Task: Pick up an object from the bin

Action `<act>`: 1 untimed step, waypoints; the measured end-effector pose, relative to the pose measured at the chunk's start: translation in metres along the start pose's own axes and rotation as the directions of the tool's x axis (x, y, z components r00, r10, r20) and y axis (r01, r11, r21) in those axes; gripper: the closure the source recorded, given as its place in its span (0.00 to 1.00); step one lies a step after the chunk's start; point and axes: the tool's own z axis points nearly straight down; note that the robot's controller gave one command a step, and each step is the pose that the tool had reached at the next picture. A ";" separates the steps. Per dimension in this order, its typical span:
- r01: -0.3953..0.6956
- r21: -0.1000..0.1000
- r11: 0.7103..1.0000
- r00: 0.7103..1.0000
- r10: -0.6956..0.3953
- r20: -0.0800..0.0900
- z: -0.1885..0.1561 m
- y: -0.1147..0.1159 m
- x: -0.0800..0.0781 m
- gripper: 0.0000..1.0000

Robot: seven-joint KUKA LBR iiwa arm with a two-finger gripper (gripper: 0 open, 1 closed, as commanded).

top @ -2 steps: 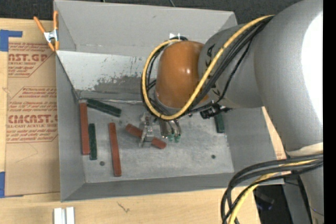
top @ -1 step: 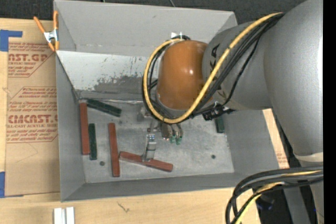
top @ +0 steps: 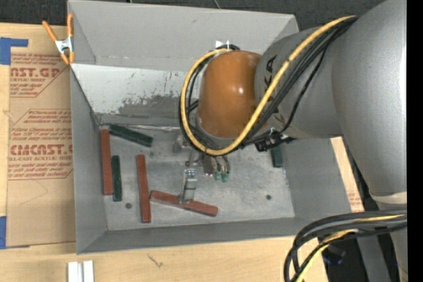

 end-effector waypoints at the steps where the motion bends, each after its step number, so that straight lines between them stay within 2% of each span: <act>1: -0.008 0.001 1.000 1.000 0.008 -0.002 0.067 -0.023 0.041 1.00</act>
Offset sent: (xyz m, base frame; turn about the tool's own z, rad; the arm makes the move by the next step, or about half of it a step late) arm 0.0000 0.0000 0.0000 0.0000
